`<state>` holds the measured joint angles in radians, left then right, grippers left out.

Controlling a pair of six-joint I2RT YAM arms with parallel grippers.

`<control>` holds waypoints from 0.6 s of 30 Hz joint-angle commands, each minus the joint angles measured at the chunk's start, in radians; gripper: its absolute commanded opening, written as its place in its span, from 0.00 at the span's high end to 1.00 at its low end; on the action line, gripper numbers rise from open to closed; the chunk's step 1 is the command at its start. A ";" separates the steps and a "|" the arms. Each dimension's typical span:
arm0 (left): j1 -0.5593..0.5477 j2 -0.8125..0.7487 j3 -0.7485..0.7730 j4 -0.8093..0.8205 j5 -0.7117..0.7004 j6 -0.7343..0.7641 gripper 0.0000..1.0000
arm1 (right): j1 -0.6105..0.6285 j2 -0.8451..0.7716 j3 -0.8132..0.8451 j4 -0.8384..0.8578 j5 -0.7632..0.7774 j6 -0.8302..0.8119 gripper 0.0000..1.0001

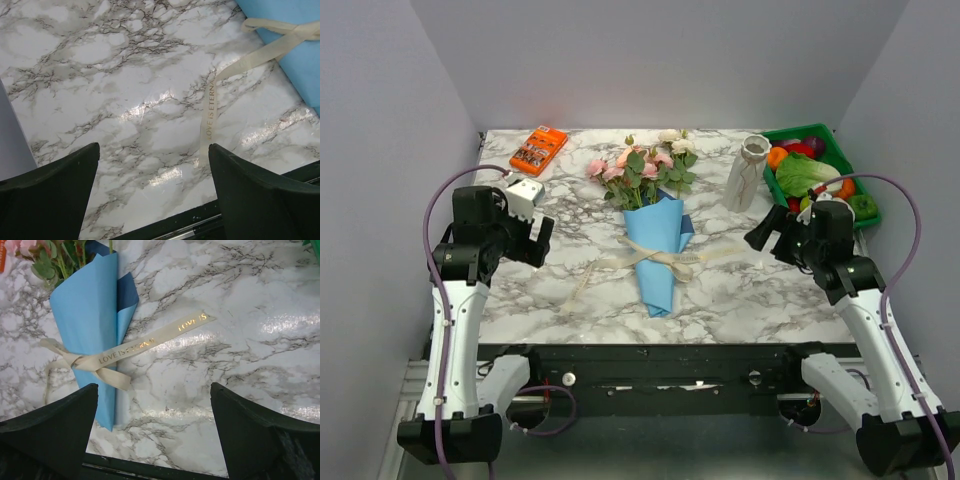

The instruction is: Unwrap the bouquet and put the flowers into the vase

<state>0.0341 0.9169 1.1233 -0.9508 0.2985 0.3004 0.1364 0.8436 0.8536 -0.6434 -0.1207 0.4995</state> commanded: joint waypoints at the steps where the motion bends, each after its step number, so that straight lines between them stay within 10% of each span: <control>1: -0.031 0.017 -0.016 0.004 0.013 0.026 0.01 | 0.003 0.022 -0.028 0.028 0.007 0.017 0.00; 18: -0.310 0.145 -0.100 0.170 -0.073 -0.015 0.01 | 0.187 0.276 -0.057 0.168 0.218 0.165 0.00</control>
<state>-0.2344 1.0336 1.0420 -0.8452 0.2558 0.2871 0.3126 1.0946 0.8165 -0.5537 0.0376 0.5808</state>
